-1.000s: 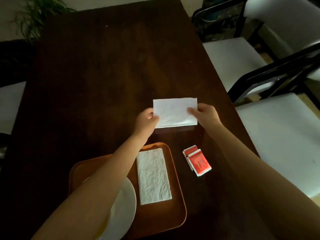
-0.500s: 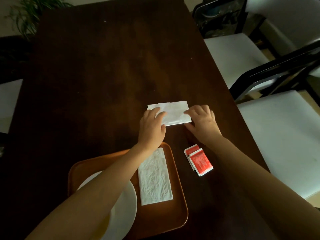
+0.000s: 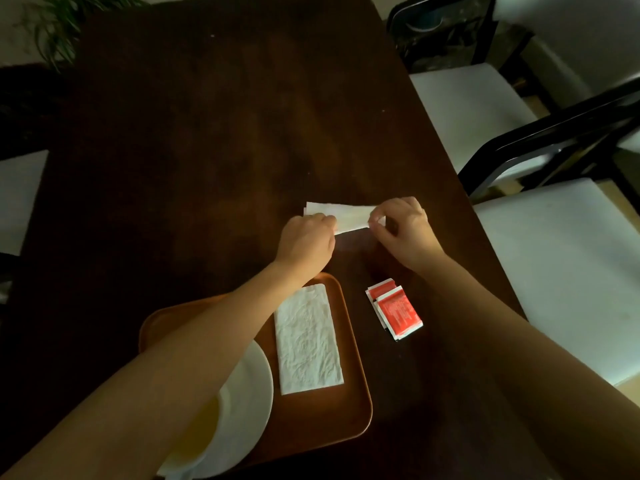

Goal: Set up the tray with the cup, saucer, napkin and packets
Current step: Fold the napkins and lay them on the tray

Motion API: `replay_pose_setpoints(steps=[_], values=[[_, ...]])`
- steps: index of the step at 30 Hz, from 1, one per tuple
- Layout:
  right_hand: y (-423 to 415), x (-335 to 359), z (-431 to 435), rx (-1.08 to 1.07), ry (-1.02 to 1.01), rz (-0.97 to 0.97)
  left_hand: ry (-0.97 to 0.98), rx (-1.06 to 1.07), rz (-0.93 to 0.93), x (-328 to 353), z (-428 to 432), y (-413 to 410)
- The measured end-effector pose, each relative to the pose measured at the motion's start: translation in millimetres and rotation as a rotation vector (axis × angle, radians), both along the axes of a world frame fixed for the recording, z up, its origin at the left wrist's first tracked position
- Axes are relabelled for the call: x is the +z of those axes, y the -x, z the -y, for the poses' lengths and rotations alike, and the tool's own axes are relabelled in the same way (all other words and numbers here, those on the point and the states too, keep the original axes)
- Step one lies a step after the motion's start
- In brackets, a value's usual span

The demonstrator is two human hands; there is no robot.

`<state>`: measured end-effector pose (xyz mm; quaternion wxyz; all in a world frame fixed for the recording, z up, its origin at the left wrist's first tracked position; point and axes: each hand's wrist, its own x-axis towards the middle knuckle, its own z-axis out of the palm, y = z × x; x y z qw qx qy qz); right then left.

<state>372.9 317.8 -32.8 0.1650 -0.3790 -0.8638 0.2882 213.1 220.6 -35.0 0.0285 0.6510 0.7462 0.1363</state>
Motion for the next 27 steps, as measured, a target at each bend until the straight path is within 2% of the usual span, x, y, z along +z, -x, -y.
replay_pose_setpoints(steps=[4, 8, 13, 16, 20, 22, 27], values=[[-9, 27, 5, -0.040, 0.253, -0.069, -0.030, 0.217, 0.499, 31, 25, -3], [-16, 51, 13, 0.063, 0.518, -0.141, 0.132, 0.479, 1.149, 60, 66, -10], [-9, 57, 35, 0.081, 0.694, -0.203, 0.087, 0.829, 1.608, 69, 112, -40], [-1, 49, 47, 0.051, 0.775, -0.152, 0.093, 0.952, 1.586, 57, 126, -54], [9, 35, 65, 0.077, 0.857, -0.051, 0.142, 1.071, 1.379, 32, 141, -63], [11, 26, 75, 0.067, 0.774, 0.001, 0.130, 1.083, 1.289, 25, 152, -66], [12, 8, 90, 0.073, 0.399, 0.070, 0.109, 1.039, 1.059, 15, 167, -73]])
